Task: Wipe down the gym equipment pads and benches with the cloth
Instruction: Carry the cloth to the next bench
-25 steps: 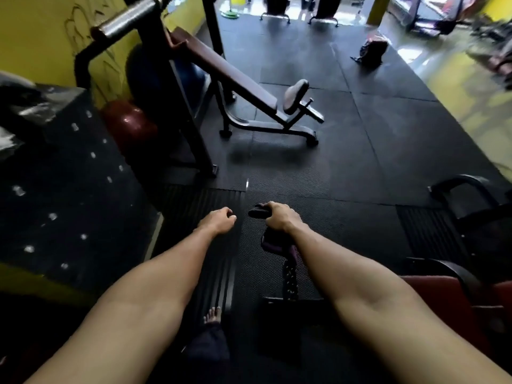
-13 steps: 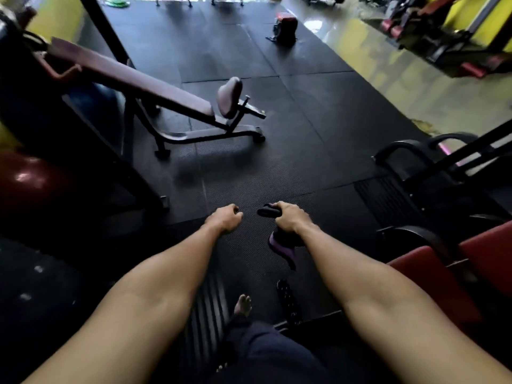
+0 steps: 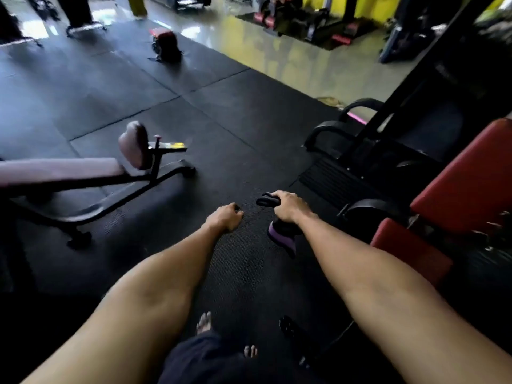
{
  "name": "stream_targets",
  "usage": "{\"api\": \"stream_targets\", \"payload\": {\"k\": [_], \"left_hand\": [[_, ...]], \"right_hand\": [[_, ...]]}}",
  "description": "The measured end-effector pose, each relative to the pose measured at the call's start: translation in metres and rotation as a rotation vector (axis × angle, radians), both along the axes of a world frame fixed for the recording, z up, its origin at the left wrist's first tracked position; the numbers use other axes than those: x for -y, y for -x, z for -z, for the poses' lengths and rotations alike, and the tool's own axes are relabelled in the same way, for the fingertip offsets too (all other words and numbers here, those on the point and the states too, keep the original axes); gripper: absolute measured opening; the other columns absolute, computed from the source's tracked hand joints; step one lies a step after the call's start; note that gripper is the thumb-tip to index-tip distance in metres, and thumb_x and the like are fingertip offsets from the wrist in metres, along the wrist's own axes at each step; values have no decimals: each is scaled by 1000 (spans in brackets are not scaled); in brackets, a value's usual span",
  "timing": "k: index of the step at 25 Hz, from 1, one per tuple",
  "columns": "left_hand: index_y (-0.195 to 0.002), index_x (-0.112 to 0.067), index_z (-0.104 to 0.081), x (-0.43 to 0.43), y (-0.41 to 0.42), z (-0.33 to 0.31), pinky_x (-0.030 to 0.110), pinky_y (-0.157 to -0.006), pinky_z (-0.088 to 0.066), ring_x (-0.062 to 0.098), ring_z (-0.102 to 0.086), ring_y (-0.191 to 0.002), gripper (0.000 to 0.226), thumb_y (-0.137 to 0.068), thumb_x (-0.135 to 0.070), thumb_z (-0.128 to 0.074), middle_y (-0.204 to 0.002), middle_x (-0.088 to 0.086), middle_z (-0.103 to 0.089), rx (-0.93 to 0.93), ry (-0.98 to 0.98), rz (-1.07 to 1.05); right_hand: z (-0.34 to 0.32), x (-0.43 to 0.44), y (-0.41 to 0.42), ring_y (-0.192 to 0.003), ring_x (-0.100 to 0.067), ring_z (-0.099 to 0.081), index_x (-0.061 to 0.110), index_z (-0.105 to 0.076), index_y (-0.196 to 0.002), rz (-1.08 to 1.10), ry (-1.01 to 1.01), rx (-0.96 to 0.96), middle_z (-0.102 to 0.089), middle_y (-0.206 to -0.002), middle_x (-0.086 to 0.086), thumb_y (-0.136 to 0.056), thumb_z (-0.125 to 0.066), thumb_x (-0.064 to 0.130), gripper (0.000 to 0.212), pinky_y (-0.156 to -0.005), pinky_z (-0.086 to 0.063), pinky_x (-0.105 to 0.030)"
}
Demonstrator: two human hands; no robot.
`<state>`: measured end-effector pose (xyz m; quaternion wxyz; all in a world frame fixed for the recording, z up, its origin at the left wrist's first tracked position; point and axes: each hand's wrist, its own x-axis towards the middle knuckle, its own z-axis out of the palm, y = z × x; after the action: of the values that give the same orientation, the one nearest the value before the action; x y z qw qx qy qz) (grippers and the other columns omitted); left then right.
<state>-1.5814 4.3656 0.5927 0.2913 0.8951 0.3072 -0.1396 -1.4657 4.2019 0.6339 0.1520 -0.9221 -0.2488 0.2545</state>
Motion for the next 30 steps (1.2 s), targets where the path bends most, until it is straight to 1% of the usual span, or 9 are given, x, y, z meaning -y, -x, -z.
{"api": "stream_targets", "payload": {"k": [3,6,11,14,16,18,24,28,30], "left_hand": [[-137,-18,-56,-18,-69,-13,38,-99,-45,33,-54,-125,42,-102,-38,-43,-141,12,-57,21,-28,160],[-143,-21,-52,-35,-140,-28,40,-105,-44,33,-52,-130,46,-100,-37,-43,-145,11,-55,56,-45,321],[-139,-18,-54,-57,-245,-65,44,-104,-45,33,-52,-129,45,-101,-38,-41,-144,11,-55,112,-88,564],[-140,-18,-53,-53,-309,-87,43,-102,-44,33,-51,-131,44,-102,-37,-41,-146,11,-53,168,-97,676],[-139,-19,-53,-41,-361,-97,43,-102,-44,34,-50,-131,43,-102,-38,-41,-147,12,-52,215,-90,755],[-140,-20,-53,-23,-411,-101,43,-105,-43,35,-48,-134,44,-102,-40,-44,-148,12,-52,241,-80,817],[-140,-23,-54,49,-531,-85,43,-108,-43,35,-51,-132,44,-102,-43,-46,-145,12,-55,271,-45,1017],[-143,-25,-52,97,-588,-84,40,-109,-40,34,-49,-135,47,-102,-46,-45,-149,10,-52,251,2,1109],[-145,-26,-51,116,-612,-84,41,-110,-40,33,-48,-136,48,-102,-47,-44,-151,9,-50,256,23,1160]], "right_hand": [[-5,-2,-46,-122,-32,-60,34,-55,-142,141,-21,47,-62,-138,-8,-87,-52,10,60,-96,-46,-33],[-17,-6,-95,-125,-33,-59,33,-55,-143,300,-31,89,-60,-140,-8,-88,-53,9,59,-95,-45,-33],[-45,-12,-168,-130,-34,-56,30,-54,-145,535,-67,167,-57,-146,-10,-87,-54,13,60,-105,-46,-37],[-60,1,-200,-126,-34,-58,30,-56,-143,624,-54,195,-60,-142,-9,-87,-53,14,58,-104,-49,-40],[-68,15,-225,-125,-33,-60,30,-55,-143,698,-42,212,-61,-141,-9,-88,-53,13,58,-102,-50,-40],[-73,33,-254,-123,-32,-61,32,-53,-145,764,-24,241,-61,-140,-7,-88,-52,13,60,-100,-50,-39],[-74,93,-333,-117,-31,-64,34,-55,-140,961,20,286,-64,-135,-6,-87,-53,14,57,-93,-52,-35],[-78,120,-365,-126,-32,-59,30,-52,-146,1060,59,292,-60,-142,-7,-91,-54,13,58,-100,-50,-38],[-78,133,-383,-126,-32,-59,30,-53,-146,1096,80,316,-60,-142,-8,-92,-53,13,57,-100,-49,-37]]}}
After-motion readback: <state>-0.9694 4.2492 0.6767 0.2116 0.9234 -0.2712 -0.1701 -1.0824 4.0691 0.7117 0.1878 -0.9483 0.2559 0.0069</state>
